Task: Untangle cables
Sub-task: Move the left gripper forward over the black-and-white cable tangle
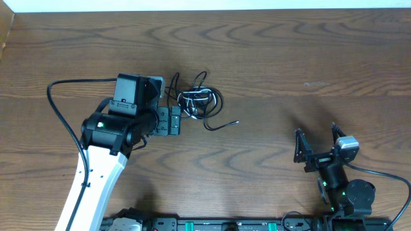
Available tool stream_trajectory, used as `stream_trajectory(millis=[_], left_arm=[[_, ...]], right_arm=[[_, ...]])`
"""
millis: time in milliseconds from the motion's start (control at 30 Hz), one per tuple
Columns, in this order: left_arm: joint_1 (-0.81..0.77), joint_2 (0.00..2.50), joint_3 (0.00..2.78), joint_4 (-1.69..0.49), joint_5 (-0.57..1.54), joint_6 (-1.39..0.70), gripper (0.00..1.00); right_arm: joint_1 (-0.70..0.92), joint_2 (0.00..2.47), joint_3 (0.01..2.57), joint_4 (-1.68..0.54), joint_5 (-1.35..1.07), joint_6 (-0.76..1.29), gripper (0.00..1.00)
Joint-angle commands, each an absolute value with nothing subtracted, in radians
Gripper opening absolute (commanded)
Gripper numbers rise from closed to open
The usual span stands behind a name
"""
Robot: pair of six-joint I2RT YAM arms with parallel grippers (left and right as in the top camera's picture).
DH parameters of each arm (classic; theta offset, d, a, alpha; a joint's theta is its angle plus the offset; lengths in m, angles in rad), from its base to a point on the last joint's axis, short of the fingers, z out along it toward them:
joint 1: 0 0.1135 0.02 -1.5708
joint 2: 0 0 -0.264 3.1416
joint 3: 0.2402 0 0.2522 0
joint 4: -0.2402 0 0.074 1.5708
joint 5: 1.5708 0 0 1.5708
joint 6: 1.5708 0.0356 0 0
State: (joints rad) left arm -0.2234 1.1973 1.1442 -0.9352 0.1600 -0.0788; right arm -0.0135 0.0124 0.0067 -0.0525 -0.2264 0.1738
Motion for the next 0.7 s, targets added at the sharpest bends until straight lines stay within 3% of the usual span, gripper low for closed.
stream_trajectory(millis=[0,667], left_arm=[[-0.221,1.202,1.17,-0.937,0.184,-0.087,0.96],[-0.221,1.206,1.169,-0.933,0.203,-0.088,0.96]], right_arm=[[-0.01,0.007,0.006,-0.057,-0.216,0.159,0.99],[-0.01,0.007,0.006,-0.057,-0.216,0.159,0.99]])
